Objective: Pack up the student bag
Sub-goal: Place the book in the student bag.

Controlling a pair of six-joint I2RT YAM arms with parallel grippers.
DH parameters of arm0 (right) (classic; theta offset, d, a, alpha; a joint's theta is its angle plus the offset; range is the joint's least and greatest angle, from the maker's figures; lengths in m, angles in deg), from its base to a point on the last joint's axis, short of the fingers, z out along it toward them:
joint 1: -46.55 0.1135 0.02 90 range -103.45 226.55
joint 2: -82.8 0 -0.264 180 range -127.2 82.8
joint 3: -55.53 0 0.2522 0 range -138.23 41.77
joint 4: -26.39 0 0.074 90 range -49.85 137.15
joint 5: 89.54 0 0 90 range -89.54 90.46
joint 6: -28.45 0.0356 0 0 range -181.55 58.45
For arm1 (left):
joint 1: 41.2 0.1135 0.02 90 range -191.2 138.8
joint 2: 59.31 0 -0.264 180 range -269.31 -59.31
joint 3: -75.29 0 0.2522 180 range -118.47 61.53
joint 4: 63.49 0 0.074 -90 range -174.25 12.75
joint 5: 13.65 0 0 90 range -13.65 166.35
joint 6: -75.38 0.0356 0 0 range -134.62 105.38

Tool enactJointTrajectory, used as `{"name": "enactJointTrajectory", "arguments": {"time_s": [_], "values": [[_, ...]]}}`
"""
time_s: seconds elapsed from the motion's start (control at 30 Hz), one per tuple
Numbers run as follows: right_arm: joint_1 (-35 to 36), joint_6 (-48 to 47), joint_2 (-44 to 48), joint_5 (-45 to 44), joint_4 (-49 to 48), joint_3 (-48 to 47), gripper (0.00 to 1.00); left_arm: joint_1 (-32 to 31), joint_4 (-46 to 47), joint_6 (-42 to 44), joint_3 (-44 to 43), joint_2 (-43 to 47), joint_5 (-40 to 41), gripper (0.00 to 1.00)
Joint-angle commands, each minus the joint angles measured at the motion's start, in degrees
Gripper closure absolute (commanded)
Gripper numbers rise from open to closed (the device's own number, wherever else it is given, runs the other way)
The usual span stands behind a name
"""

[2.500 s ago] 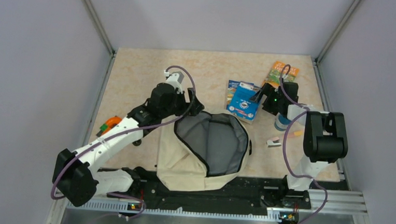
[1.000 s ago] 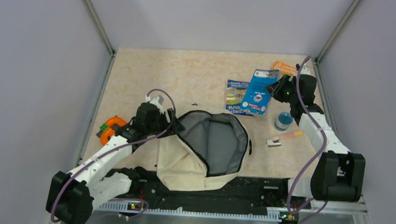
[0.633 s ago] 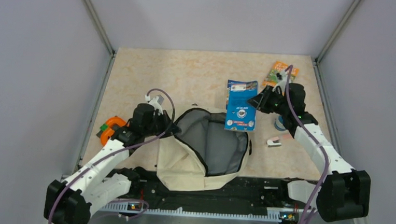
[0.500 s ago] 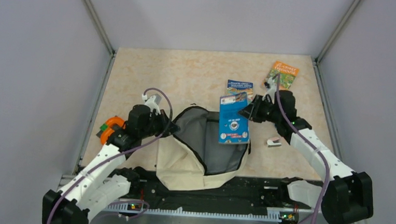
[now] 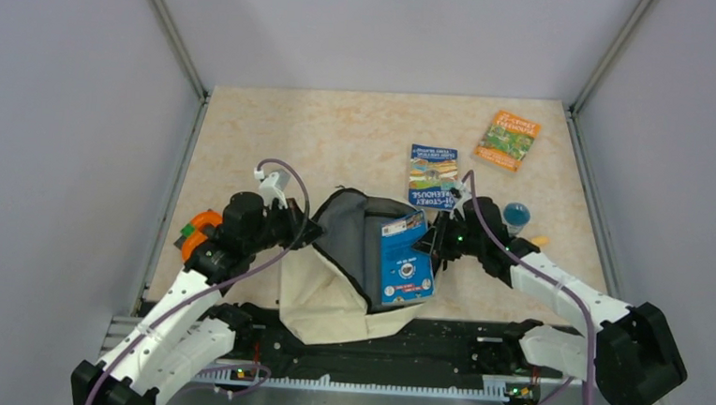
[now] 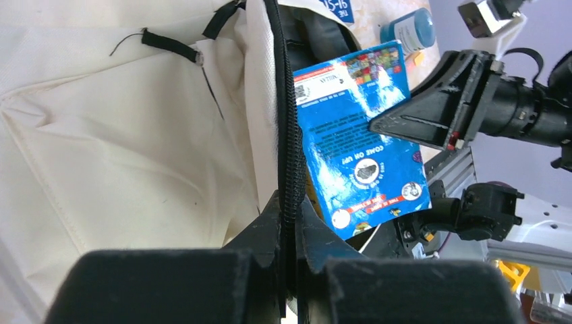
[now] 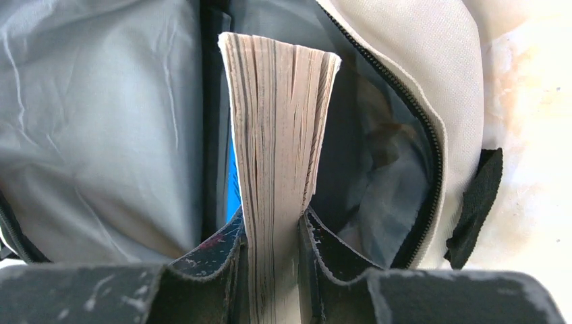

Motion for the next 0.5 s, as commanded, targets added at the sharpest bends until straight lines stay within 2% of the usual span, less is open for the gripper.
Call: {"name": "enactJointTrajectory", "arguments": {"time_s": [0.0, 0.23, 0.47], "values": [[1.40, 4.09, -0.88, -1.67, -9.78, -1.02, 1.00, 0.18, 4.99, 2.21, -2.46, 1.34, -4.08, 1.00], [4.37, 7.08, -5.81, -3.90, -19.26, -1.45, 1.00, 0.14, 9.03, 2.04, -4.04, 0.76, -9.82, 1.00], [7.17, 8.68, -12.97, -2.51, -25.74, -3.64, 1.00, 0.18, 8.23, 3.72, -7.92, -0.58, -12.60, 1.00]]}}
